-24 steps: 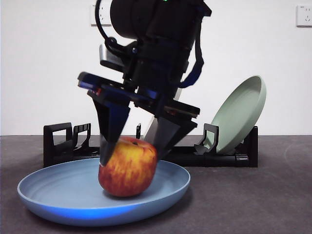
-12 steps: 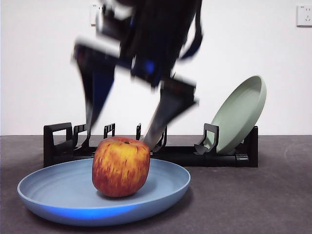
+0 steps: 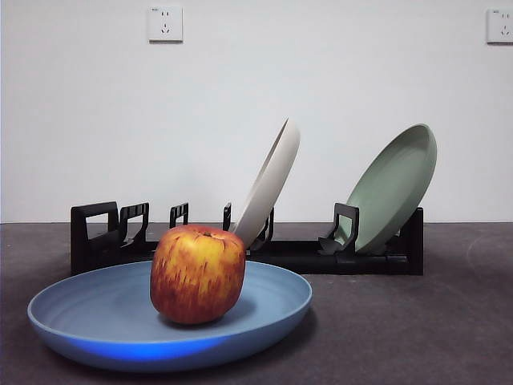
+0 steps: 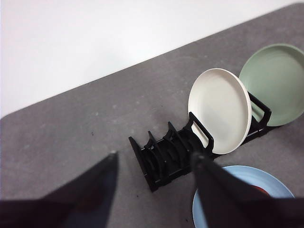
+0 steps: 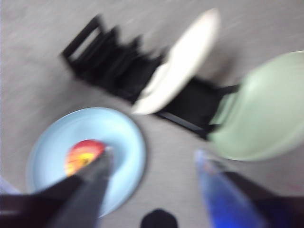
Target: Take the blue plate from the plate rack,put the plate on the table,take the apple from the table,put the apple in the plate
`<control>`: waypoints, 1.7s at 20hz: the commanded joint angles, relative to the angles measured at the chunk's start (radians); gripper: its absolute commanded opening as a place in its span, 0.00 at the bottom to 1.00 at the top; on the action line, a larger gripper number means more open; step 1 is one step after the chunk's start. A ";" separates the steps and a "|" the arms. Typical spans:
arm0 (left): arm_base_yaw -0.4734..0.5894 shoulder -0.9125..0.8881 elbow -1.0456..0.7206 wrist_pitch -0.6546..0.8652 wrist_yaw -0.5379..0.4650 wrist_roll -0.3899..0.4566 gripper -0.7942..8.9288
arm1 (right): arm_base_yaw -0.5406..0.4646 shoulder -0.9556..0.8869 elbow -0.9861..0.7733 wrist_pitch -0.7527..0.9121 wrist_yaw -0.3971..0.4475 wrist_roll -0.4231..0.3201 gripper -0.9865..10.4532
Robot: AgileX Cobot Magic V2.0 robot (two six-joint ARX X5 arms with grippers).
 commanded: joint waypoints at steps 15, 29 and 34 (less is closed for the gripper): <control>0.001 -0.351 -0.633 0.441 -0.029 -0.051 0.07 | -0.030 -0.558 -0.620 0.378 0.058 0.064 0.08; 0.001 -0.311 -0.691 0.344 0.021 -0.096 0.08 | -0.030 -0.542 -0.666 0.140 0.108 0.090 0.09; 0.002 -0.315 -0.691 0.341 0.023 -0.081 0.08 | -0.030 -0.542 -0.666 0.140 0.108 0.089 0.09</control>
